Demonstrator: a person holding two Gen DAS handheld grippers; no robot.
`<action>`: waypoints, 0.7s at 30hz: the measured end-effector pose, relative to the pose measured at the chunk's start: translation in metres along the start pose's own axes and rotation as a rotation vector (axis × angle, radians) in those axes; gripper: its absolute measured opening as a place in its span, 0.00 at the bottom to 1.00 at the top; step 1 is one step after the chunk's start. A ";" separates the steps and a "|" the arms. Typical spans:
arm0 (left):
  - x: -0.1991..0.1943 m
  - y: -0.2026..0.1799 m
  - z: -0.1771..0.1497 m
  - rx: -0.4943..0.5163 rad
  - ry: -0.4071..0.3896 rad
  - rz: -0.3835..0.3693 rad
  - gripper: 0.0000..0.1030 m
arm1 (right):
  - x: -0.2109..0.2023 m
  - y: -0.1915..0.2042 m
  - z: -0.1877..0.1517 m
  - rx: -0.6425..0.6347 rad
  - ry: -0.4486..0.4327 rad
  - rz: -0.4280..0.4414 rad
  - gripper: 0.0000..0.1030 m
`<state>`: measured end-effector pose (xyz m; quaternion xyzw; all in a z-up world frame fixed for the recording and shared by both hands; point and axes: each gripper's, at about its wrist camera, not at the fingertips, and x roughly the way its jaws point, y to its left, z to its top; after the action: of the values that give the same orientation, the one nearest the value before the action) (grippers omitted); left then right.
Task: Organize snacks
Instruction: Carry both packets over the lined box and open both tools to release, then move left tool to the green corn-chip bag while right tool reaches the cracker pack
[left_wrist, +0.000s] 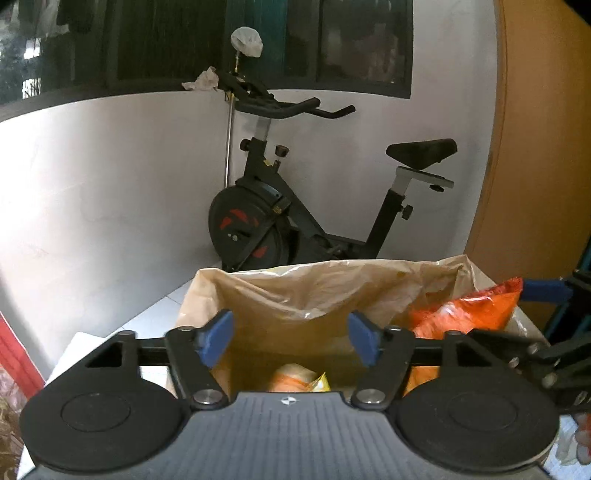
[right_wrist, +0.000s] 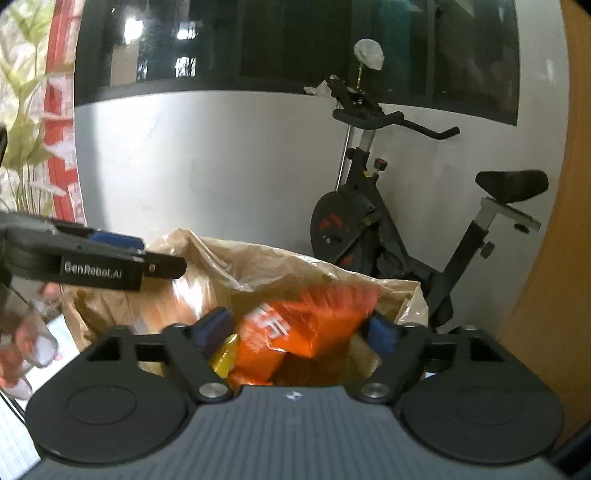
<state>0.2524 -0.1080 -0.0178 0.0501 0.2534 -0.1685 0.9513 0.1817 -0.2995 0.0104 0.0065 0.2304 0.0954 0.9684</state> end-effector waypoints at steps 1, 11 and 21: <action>-0.003 0.003 -0.001 -0.008 -0.003 -0.003 0.82 | -0.003 -0.002 0.000 0.015 -0.011 0.010 0.90; -0.061 0.028 -0.016 -0.048 -0.099 0.032 0.94 | -0.049 -0.011 -0.012 0.131 -0.107 0.052 1.00; -0.105 0.053 -0.059 -0.007 -0.106 0.181 0.94 | -0.087 -0.004 -0.065 0.166 -0.119 0.031 1.00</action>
<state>0.1578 -0.0170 -0.0160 0.0604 0.1975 -0.0833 0.9749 0.0774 -0.3216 -0.0090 0.0958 0.1793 0.0906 0.9749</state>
